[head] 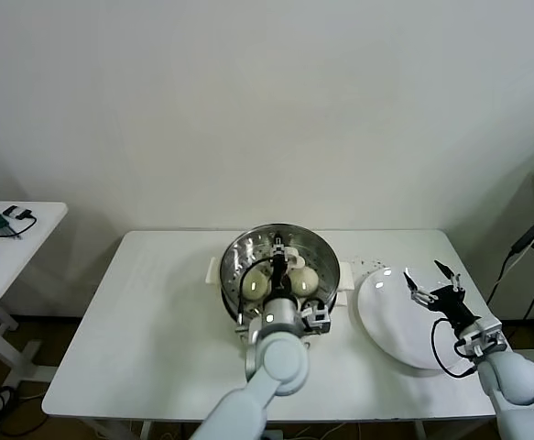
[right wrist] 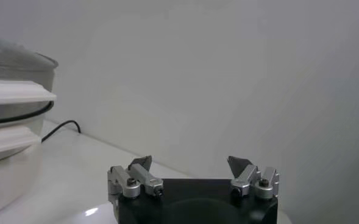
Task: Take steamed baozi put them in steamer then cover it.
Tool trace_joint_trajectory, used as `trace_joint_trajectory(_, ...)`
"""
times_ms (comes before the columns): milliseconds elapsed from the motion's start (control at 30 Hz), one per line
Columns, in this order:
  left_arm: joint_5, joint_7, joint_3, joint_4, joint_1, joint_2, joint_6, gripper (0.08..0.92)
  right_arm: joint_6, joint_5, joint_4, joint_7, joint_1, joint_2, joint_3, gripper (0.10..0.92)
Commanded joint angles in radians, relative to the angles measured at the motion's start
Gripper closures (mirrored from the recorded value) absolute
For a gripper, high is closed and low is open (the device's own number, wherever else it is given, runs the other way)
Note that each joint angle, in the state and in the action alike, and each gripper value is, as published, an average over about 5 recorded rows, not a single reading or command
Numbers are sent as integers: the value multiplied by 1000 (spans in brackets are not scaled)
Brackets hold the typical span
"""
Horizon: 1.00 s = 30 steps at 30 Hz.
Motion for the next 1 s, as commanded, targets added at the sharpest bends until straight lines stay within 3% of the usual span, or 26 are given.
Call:
trace_joint_trajectory(33, -61, 21, 10, -157, 35, 75, 49, 589, -11, -13, 0, 1, 5, 2, -7, 203)
trace_joint_trajectory(433, -176, -25, -10, -337, 152, 173, 49, 246, -83, -59, 21, 28, 15, 5, -23, 203)
trace_joint_trajectory(633, -244, -73, -37, -436, 238, 237, 40, 179, -113, -95, 38, 32, 17, 8, -27, 203)
trace_joint_trajectory(800, -446, -247, -168, -499, 300, 291, -11, 177, -121, -68, 54, 34, 6, 10, -22, 203)
trace_joint_trajectory(1000, -886, -525, -423, -517, 413, 295, -316, 177, -93, -45, 67, 38, -29, 10, 10, 203)
